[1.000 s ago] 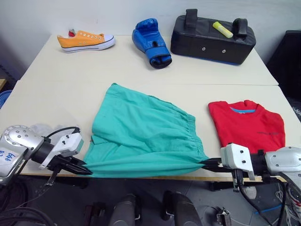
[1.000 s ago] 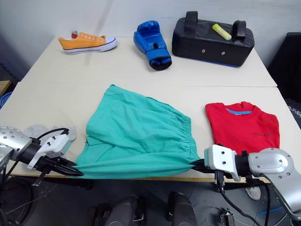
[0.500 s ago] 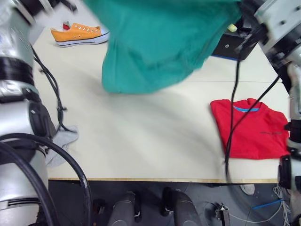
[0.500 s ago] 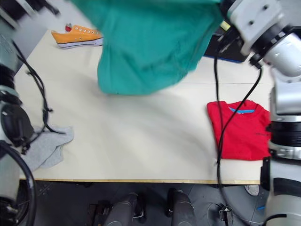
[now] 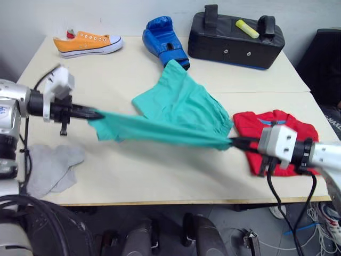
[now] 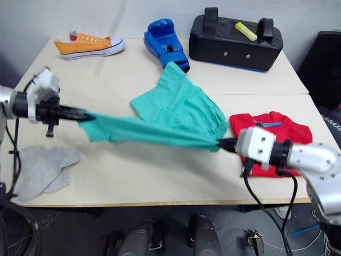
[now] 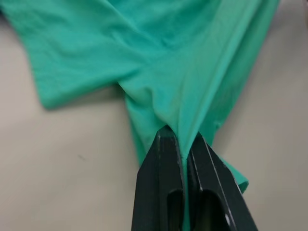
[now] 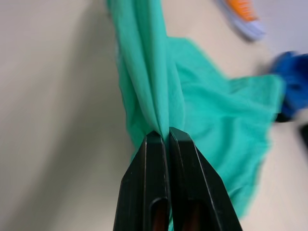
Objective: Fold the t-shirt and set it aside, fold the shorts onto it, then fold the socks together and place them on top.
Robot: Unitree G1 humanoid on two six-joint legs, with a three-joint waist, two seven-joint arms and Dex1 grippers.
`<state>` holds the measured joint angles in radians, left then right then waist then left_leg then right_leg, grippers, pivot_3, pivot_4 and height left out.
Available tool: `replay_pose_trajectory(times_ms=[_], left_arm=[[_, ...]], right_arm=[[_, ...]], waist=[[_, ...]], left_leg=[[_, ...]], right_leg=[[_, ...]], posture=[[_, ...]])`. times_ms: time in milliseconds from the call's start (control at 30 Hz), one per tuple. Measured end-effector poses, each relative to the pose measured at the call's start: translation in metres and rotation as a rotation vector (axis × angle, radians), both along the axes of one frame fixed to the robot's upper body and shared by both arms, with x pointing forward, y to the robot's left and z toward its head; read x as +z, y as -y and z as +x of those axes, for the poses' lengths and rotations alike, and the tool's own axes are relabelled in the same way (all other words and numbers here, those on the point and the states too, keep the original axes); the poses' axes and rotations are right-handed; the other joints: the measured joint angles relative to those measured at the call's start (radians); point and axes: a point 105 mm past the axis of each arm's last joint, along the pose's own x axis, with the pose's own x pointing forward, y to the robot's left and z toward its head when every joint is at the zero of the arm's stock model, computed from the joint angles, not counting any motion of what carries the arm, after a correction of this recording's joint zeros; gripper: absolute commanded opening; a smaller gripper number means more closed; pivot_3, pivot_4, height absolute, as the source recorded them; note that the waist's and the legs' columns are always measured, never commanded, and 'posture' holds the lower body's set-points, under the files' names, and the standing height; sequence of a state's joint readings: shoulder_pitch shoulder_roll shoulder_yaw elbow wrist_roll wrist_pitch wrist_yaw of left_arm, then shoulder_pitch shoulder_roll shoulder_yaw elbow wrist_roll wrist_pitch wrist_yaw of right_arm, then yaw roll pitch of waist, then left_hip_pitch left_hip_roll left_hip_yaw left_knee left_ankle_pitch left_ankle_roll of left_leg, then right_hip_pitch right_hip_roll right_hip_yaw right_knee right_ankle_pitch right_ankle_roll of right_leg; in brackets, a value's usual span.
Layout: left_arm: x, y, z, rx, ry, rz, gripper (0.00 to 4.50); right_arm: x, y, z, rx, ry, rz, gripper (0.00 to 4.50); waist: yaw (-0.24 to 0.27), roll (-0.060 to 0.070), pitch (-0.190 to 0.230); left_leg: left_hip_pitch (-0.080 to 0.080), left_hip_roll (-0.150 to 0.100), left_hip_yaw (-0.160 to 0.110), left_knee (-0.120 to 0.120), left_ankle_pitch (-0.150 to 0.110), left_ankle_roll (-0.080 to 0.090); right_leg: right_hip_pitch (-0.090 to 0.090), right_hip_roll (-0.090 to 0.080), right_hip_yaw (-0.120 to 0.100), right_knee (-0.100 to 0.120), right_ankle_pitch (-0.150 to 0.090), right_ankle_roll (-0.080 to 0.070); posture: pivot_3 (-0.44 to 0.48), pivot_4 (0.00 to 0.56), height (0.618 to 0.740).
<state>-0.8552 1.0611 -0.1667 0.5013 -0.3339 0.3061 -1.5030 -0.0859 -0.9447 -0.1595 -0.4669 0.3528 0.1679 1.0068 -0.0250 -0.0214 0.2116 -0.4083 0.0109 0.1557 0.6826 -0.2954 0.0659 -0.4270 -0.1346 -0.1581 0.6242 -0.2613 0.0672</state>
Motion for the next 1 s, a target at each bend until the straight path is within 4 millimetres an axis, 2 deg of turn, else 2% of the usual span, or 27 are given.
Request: replay_pose_trajectory(times_ms=[133,233,400,500,567,667,767,833,900,1000], left_arm=[[-0.041,0.008,-0.023,-0.07,-0.108,0.056,0.05],[-0.055,0.014,-0.033,-0.102,-0.148,0.076,0.05],[-0.053,0.016,-0.032,-0.093,-0.12,0.079,0.05],[-0.054,0.014,-0.032,-0.086,-0.144,0.068,0.63],[-0.051,0.014,-0.033,-0.072,-0.171,0.047,1.22],[-0.034,0.017,-0.028,-0.041,-0.181,-0.019,2.18],[-0.01,0.016,-0.018,-0.006,-0.151,-0.078,2.18],[-0.003,0.011,-0.011,0.028,-0.128,-0.094,2.18],[-0.008,0.006,0.003,0.043,-0.068,-0.056,2.18],[-0.037,0.005,0.021,0.065,-0.026,0.023,2.18]], right_arm=[[-0.041,0.004,-0.017,0.011,-0.092,-0.077,0.0],[-0.048,0.006,-0.018,-0.007,-0.085,-0.106,0.0],[-0.051,0.008,-0.018,-0.024,-0.077,-0.104,0.0],[-0.053,0.009,-0.019,-0.032,-0.085,-0.101,0.0],[-0.055,0.011,-0.02,-0.042,-0.094,-0.101,0.0],[-0.056,0.013,-0.02,-0.049,-0.096,-0.101,0.0],[-0.06,0.015,-0.025,-0.046,-0.127,-0.1,0.0],[-0.063,0.016,-0.028,-0.041,-0.15,-0.102,0.0],[-0.061,0.018,-0.029,-0.041,-0.151,-0.105,0.0],[-0.059,0.018,-0.028,-0.044,-0.144,-0.105,0.0]], waist=[[0.008,0.0,0.0],[0.015,0.0,0.0],[0.025,0.0,0.0],[0.025,0.0,0.0],[0.026,0.0,0.0],[0.03,0.0,0.0],[0.034,0.0,0.0],[0.036,0.0,0.0],[0.039,0.001,-0.001],[0.041,0.0,-0.001]], left_leg=[[0.004,0.004,-0.005,-0.001,-0.003,-0.005],[0.002,0.004,-0.005,-0.001,-0.001,-0.008],[0.002,0.005,-0.004,-0.001,0.001,-0.007],[0.002,0.005,-0.003,-0.001,0.002,-0.007],[0.002,0.005,-0.003,-0.001,0.002,-0.007],[0.002,0.005,-0.004,-0.001,0.002,-0.006],[0.002,0.005,-0.004,-0.001,0.002,-0.006],[0.002,0.005,-0.003,-0.001,0.002,-0.006],[0.003,0.005,-0.002,0.0,0.002,-0.006],[0.003,0.005,-0.002,0.0,0.002,-0.006]], right_leg=[[0.006,-0.002,-0.001,-0.007,0.003,-0.005],[0.002,-0.003,-0.001,-0.002,0.003,-0.007],[0.0,0.0,-0.002,0.002,-0.001,-0.01],[0.0,0.001,-0.002,0.002,-0.001,-0.01],[0.0,0.001,-0.002,0.002,-0.001,-0.01],[0.0,0.001,-0.002,0.002,-0.001,-0.009],[0.0,0.002,-0.002,0.002,-0.001,-0.009],[0.0,0.002,-0.002,0.003,-0.001,-0.009],[0.001,0.002,-0.002,0.003,-0.001,-0.009],[0.001,0.002,-0.001,0.003,-0.001,-0.009]], posture=[[0.0,0.15,0.74],[0.0,0.15,0.74],[0.0,0.15,0.74],[0.0,0.15,0.74],[0.0,0.15,0.74],[0.0,0.15,0.74],[0.0,0.15,0.74],[0.0,0.15,0.74],[0.0,0.15,0.74],[0.0,0.15,0.74]])
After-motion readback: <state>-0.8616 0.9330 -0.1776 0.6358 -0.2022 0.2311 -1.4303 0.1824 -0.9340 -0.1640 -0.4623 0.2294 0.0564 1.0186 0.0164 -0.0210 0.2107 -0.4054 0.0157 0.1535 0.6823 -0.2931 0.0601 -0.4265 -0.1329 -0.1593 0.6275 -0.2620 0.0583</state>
